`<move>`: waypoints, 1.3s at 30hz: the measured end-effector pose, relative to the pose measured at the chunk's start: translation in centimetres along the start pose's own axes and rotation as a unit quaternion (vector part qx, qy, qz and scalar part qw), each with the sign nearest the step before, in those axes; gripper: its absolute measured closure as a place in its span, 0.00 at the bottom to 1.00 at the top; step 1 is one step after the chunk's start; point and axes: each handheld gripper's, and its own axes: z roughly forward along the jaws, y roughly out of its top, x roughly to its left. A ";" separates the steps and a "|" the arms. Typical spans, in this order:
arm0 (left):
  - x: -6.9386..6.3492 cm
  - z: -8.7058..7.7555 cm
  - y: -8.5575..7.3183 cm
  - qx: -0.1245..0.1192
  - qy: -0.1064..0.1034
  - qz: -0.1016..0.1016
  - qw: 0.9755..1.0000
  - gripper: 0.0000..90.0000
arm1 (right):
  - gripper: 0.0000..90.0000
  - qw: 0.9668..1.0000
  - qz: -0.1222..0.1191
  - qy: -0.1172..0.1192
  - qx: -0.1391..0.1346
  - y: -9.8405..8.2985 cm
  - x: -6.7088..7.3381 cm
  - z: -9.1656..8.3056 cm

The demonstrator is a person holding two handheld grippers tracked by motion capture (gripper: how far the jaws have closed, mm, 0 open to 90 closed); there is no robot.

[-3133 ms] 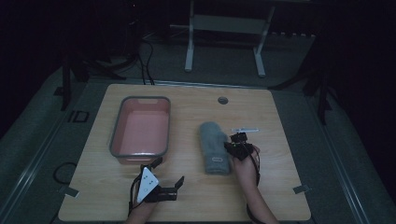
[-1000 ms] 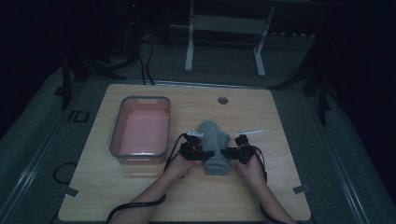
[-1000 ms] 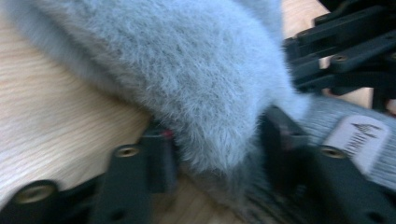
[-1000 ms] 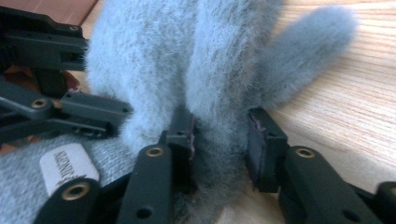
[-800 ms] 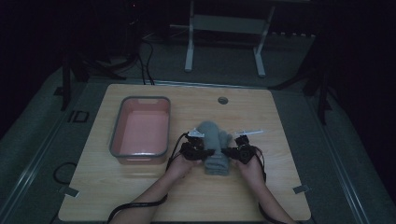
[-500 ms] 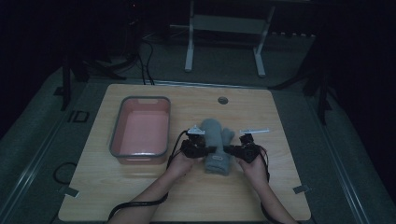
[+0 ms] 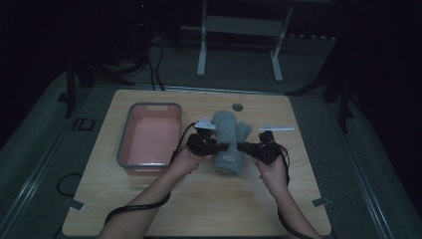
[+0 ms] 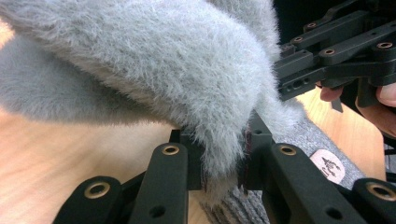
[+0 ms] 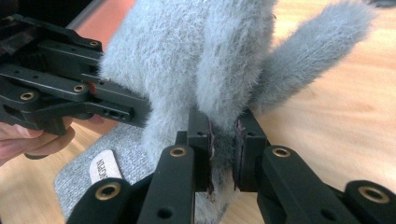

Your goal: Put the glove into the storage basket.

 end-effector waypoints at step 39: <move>7.8 -15.9 -1.2 -0.009 0.094 -0.015 0.995 0.85 | 0.89 0.995 -0.044 0.086 0.003 9.1 11.9 10.3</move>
